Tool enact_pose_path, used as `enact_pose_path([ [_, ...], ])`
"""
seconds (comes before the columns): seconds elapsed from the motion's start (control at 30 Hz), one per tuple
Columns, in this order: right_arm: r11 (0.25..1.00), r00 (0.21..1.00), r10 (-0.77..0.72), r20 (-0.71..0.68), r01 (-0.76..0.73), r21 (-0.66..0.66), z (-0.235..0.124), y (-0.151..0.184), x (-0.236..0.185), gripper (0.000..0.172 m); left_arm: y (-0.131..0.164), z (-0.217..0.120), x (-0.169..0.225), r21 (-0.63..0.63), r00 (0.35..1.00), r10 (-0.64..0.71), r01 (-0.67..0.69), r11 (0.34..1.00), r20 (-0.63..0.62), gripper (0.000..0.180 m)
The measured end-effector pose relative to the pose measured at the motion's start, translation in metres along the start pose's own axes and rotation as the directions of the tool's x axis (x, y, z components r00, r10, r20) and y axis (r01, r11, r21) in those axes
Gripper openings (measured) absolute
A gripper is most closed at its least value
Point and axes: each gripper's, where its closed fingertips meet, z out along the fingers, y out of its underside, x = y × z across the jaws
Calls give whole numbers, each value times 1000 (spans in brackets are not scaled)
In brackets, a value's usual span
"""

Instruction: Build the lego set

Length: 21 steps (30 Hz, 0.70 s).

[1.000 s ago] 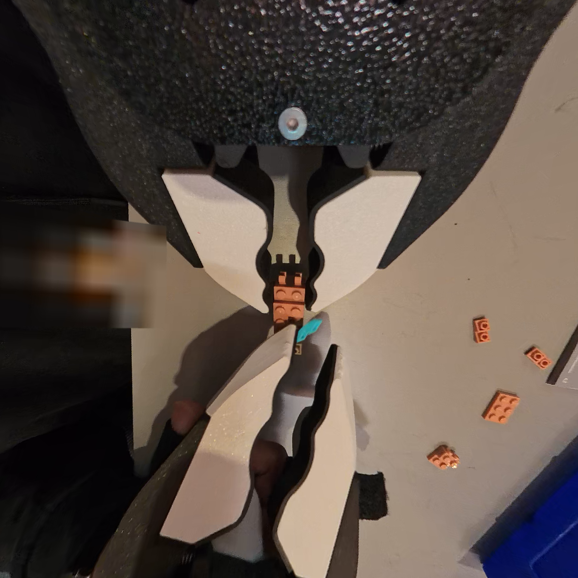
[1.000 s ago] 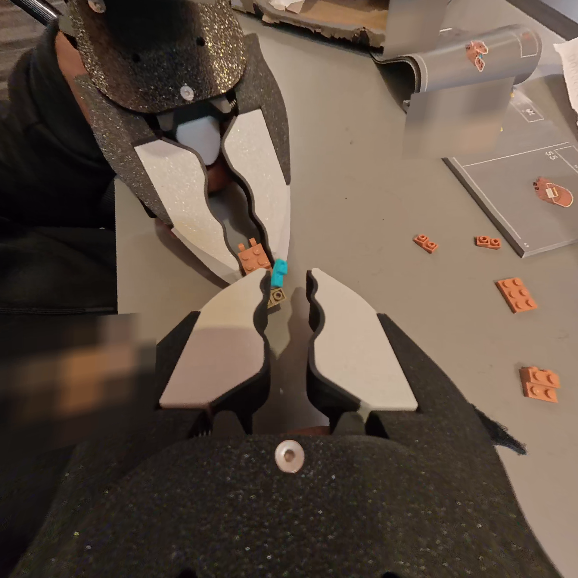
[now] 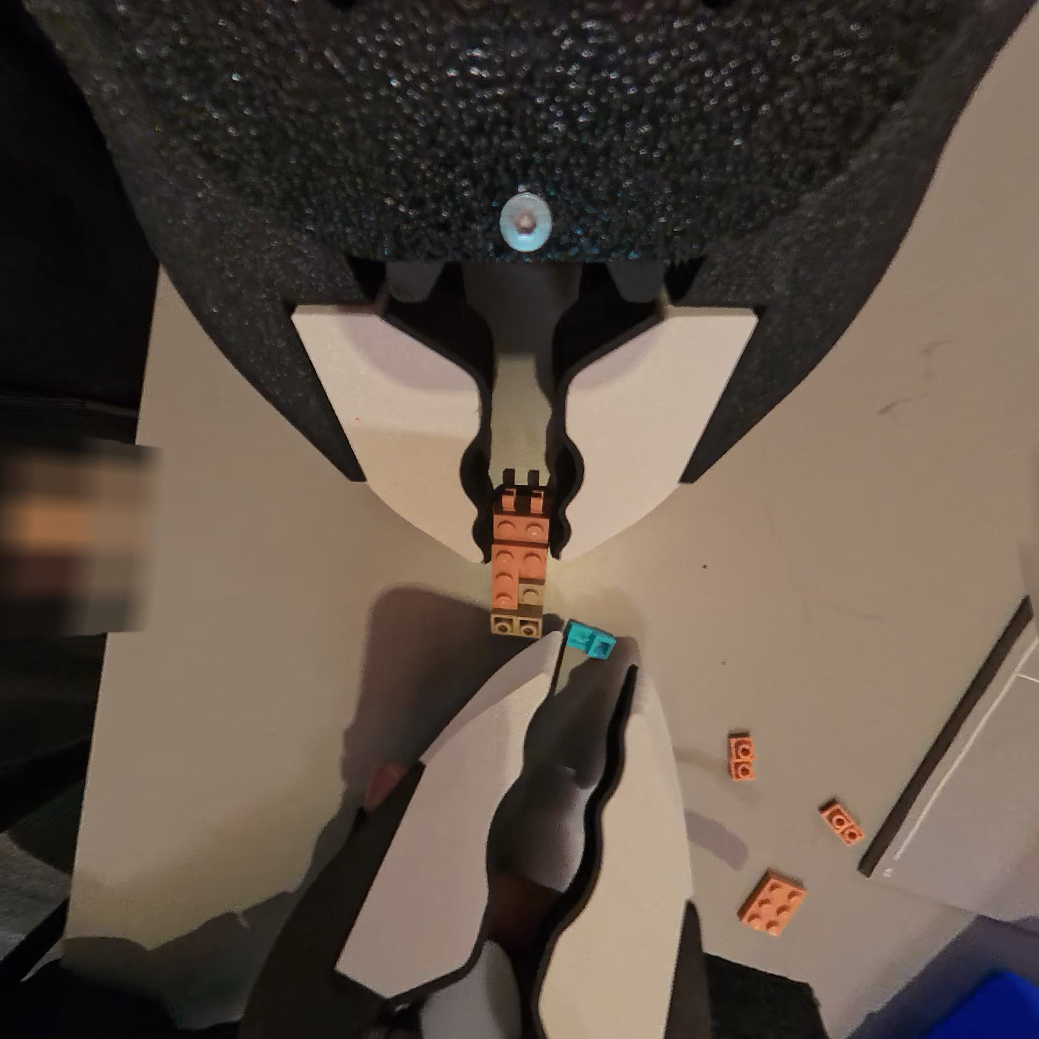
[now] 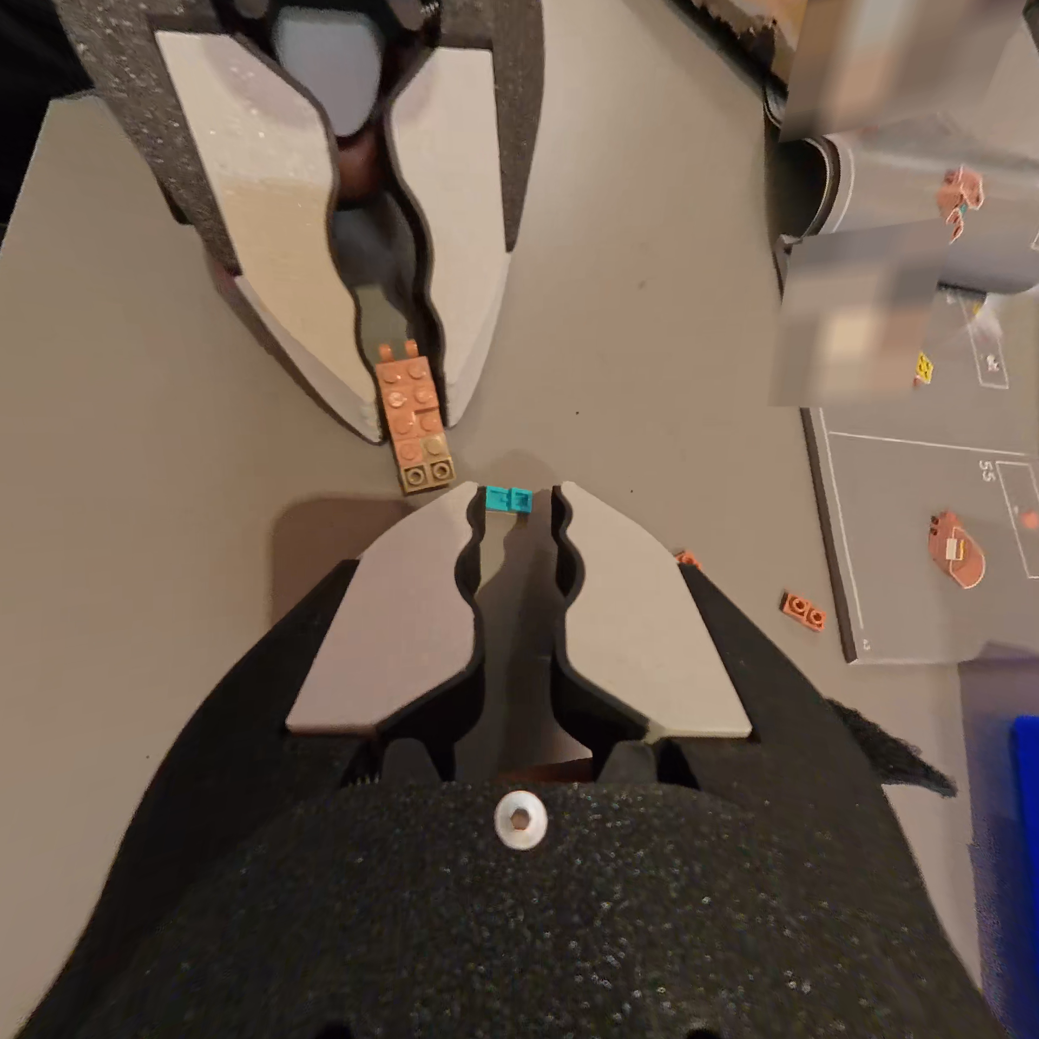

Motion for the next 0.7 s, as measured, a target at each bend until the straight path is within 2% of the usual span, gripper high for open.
enact_pose_path([
  [0.1,1000,1000,-13,20,13,-19,2,0,-2,18,2,-1,-5,-5,1000,-7,7,1000,21,19],
  [0.23,1000,999,16,47,-15,-23,6,0,-1,0,2,-2,-7,-1,1000,-14,14,1000,26,19],
  [0.37,1000,1000,22,21,-22,-18,4,0,1,0,2,-2,-7,2,1000,-18,18,1000,24,19],
  [0.47,1000,1000,23,12,-23,-12,1,2,0,0,2,-2,-8,2,999,-13,13,1000,32,29],
  [0.7,1000,1000,28,11,-28,-4,-2,4,0,4,-2,-6,-9,49,999,-23,21,999,39,35],
])
